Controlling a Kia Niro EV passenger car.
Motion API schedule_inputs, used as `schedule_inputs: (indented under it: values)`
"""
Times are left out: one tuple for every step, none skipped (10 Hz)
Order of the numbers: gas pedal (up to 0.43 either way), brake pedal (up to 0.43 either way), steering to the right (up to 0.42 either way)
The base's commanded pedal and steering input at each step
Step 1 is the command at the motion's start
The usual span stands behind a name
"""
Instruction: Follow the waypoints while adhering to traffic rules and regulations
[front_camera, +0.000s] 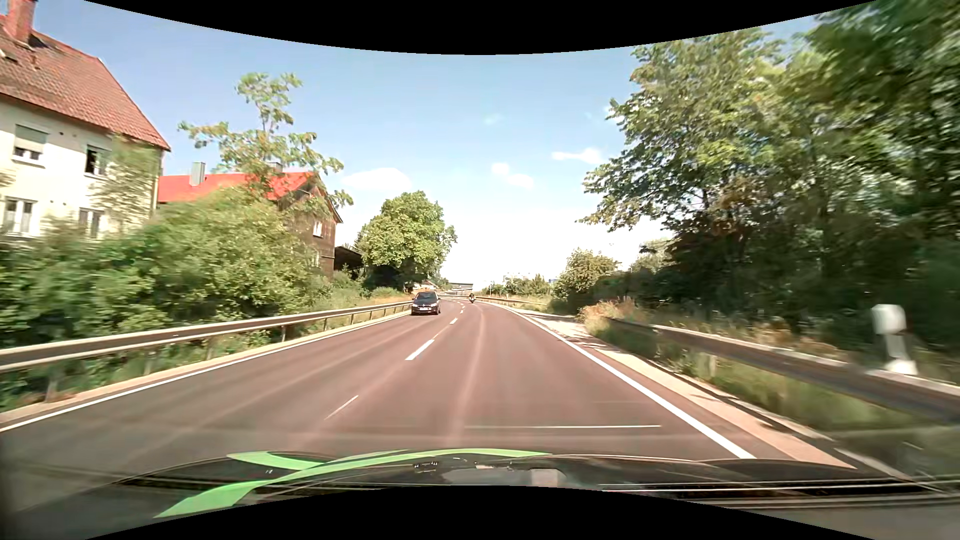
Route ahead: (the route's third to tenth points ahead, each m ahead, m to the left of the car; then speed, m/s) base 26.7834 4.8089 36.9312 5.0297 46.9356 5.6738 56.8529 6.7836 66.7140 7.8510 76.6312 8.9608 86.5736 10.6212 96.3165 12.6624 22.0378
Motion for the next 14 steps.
schedule_inputs:
  values:
    - [0.240,0.000,-0.015]
    - [0.248,0.000,-0.015]
    - [0.268,0.000,-0.015]
    - [0.268,0.000,-0.015]
    - [0.268,0.000,-0.015]
    - [0.268,0.000,-0.015]
    - [0.280,0.000,-0.015]
    - [0.280,0.000,-0.015]
    - [0.280,0.000,-0.015]
    - [0.280,0.000,-0.015]
    - [0.280,0.000,-0.014]
    - [0.268,0.000,-0.013]
    - [0.268,0.000,-0.013]
    - [0.268,0.000,-0.013]
